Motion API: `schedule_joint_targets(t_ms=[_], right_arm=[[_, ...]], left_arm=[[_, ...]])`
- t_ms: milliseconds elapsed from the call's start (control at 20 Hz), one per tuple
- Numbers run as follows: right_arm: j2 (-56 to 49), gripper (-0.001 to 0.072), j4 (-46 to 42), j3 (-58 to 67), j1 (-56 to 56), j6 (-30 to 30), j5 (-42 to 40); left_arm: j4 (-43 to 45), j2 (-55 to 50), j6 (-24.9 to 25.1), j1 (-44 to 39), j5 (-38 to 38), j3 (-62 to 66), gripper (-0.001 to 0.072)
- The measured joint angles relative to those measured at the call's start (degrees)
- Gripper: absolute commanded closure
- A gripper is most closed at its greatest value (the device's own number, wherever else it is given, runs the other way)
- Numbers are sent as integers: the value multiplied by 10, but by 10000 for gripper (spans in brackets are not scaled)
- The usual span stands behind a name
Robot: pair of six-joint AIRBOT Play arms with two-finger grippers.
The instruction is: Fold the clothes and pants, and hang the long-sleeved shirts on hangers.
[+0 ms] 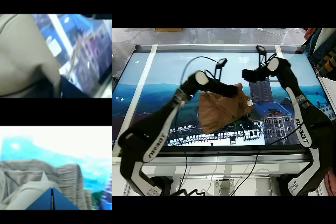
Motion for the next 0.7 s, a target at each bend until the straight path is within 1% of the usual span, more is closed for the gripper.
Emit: schedule_joint_targets(t_ms=[100, 200, 350, 400, 450, 550, 600, 650, 700], right_arm=[[2, 688, -8, 0, -12, -15, 7], [3, 690, -26, 0, -24, -50, 13], [3, 691, -57, -6, -54, -94, 29], [2, 691, -59, -12, -71, -119, 40], [0, 692, -47, -22, -90, -154, 59], [-6, 689, 16, -52, -127, -222, 99], [-10, 655, 65, -75, -146, -255, 117], [-13, 381, 120, -100, -163, -280, 129], [-16, 48, 168, -121, -175, -299, 134]], left_arm=[[4, -18, 0, -13, 41, 0, -13], [6, -23, 0, -11, 67, 0, -13], [8, -13, 0, 9, 85, 0, -13], [9, -7, 0, 17, 87, 0, -13], [9, 0, 0, 27, 89, 0, -13], [9, 16, 0, 46, 93, 0, -13], [9, 23, 0, 53, 93, 0, -13], [9, 29, 0, 60, 92, 0, -13], [9, 34, 0, 64, 92, 0, -13]])
